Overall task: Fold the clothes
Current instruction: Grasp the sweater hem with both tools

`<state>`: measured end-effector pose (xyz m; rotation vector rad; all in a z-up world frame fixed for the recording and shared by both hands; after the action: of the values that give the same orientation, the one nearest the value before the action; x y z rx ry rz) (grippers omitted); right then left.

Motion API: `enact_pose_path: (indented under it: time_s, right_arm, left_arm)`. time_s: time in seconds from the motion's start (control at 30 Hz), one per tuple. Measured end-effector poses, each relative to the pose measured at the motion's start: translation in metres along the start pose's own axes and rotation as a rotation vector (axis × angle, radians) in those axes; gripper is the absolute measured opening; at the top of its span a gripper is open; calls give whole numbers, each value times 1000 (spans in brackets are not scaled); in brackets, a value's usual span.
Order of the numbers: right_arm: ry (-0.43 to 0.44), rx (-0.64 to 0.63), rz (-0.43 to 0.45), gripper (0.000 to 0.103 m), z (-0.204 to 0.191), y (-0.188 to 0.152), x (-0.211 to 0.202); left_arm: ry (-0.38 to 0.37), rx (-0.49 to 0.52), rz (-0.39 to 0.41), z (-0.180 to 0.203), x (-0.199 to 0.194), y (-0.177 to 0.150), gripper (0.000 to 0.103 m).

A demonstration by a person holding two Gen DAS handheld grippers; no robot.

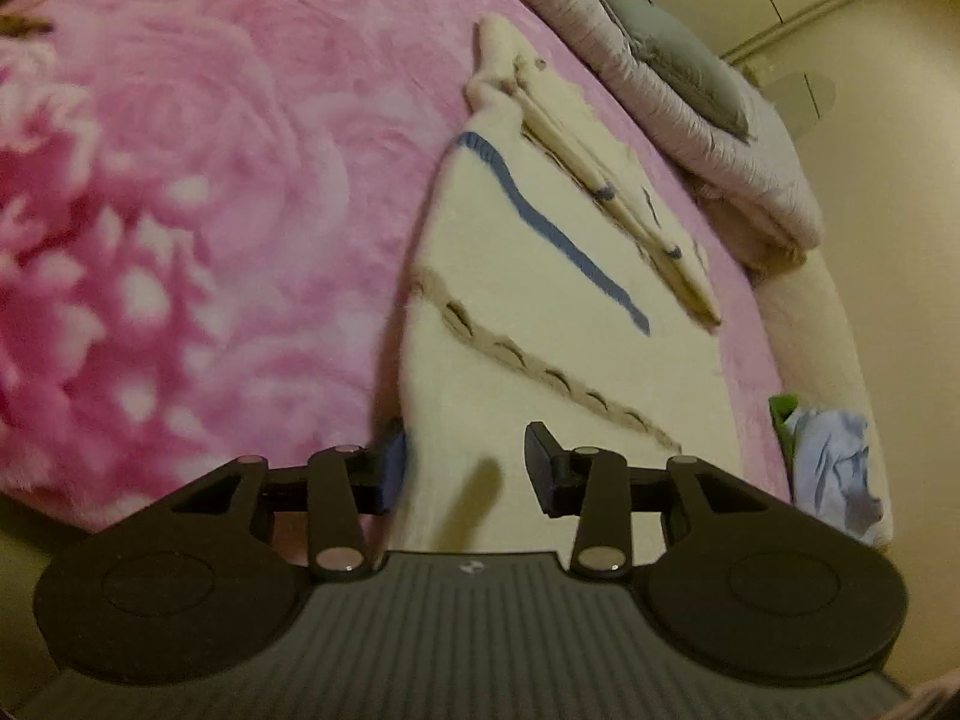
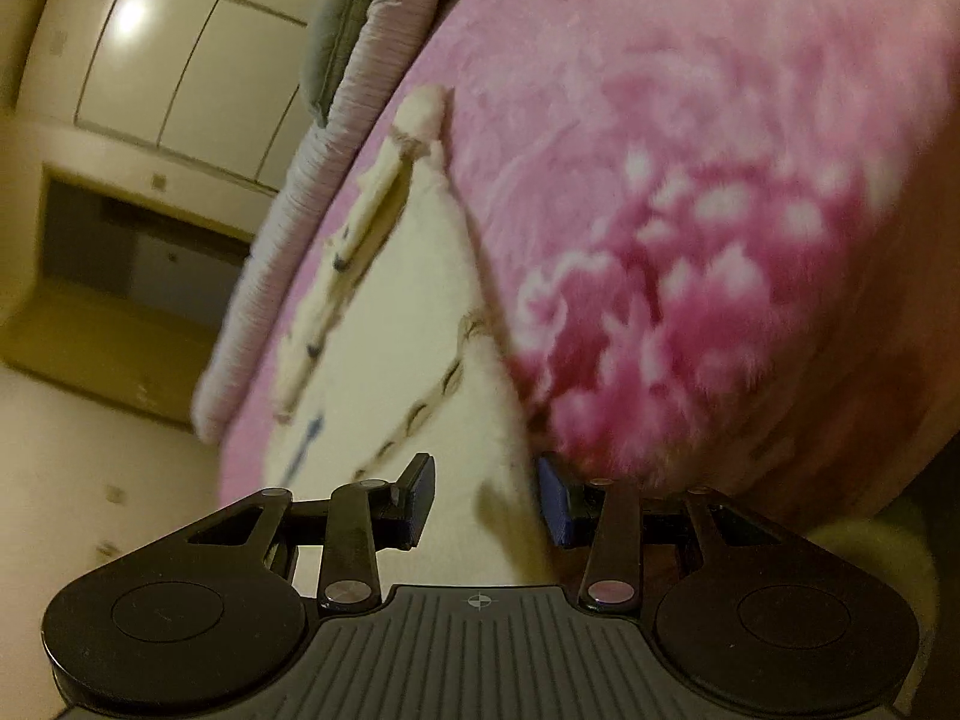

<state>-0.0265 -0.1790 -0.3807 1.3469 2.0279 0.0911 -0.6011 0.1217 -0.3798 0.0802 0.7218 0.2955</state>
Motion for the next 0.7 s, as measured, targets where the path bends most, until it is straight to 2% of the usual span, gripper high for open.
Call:
enact_pose_path:
  time_s: [0.17, 0.5, 0.57, 0.63, 0.7]
  right_arm:
    - [41, 34, 6, 42, 6, 0, -1]
    - [102, 62, 1, 42, 10, 4, 10]
    - [117, 78, 2, 38, 12, 5, 13]
    - [112, 74, -7, 20, 11, 7, 17]
    - [105, 70, -18, 17, 9, 10, 21]
  left_arm:
    - [-83, -124, -1, -20, -1, 9, 28]
    - [-187, -134, -19, -16, 25, 18, 28]
    - [-196, -125, -22, -12, 30, 19, 26]
    - [-191, -100, -35, -8, 33, 18, 23]
    - [-181, -76, -50, -6, 35, 16, 8]
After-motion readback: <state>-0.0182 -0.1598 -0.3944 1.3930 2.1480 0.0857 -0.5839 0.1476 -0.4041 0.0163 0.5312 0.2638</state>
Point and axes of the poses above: each gripper's, at about its wrist camera, not at the fingertips, and x roughly the way its jaws point, z to its right, y to its top, the point moved 1 cm from there along x, roughly the way its jaws point, and after that the axes turned 13 degrees about -x, right-handed, at the moved point
